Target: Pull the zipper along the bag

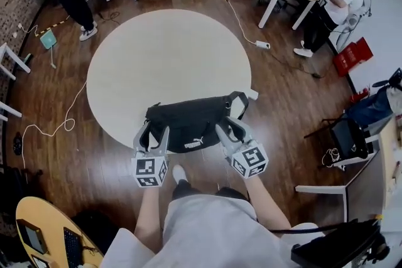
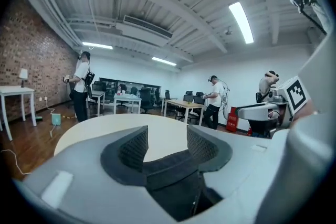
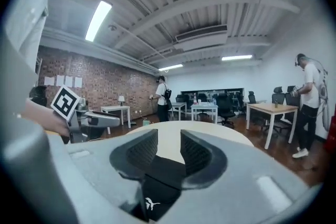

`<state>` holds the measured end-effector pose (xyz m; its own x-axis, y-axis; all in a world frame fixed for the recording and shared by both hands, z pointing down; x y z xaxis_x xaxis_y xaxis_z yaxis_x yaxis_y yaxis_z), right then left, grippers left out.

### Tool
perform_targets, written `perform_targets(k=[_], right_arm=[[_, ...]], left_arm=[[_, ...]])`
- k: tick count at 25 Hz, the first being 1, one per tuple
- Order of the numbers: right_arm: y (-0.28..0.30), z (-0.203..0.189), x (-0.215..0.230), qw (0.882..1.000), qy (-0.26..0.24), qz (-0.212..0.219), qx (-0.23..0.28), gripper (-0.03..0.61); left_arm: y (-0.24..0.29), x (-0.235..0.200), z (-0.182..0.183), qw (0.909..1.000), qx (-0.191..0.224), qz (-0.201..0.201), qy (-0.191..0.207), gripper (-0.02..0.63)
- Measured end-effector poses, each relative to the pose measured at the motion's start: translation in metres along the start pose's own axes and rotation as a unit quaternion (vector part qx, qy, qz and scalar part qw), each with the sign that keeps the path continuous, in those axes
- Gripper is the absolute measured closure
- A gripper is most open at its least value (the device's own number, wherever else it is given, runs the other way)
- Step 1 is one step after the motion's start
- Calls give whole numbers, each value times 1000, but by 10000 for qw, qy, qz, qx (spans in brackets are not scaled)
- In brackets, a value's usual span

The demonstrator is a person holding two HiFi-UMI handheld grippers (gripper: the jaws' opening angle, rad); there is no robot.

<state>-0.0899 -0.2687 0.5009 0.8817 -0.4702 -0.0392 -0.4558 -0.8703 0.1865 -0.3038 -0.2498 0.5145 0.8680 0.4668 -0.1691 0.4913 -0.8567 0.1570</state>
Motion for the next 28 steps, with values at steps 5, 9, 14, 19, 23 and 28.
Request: perform_targets(k=[5,9,14,19,23,28], right_arm=[[-80,20,5,9967,-579,39,570,437],[-175,22,24,9922,-359,145,1185,366],[-276,31,23,9897,-54,295,1401,345],[-356,40,0,9909,18,524,1238,337],[-387,56,-29,9878,-188,595,1428,337],[-409,45,-41,9914,-498,269,1180,350]], left_arm=[[-46,96,15,9979,523,171,336,365],[-81,189,7,9942,858,306,572,365],[-137,267,23,9887,1097,845,571,365],[-189,359,31,9906,951,768,619,368],[-217,379,38,9889,1079,721,719,368],[-250,398,35,9889,1187,590,678,377]])
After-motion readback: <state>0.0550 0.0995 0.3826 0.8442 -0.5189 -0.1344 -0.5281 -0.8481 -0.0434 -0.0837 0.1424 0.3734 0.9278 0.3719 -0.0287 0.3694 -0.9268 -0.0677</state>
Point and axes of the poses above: the fingertips, and each gripper's own axes: y forward along the fingers, x to its right, z out of its top, the point moved 2 cm from there along -y, backward along the fingers, and after that the axes turned 14 degrees about -z, right-handed, at the moved point
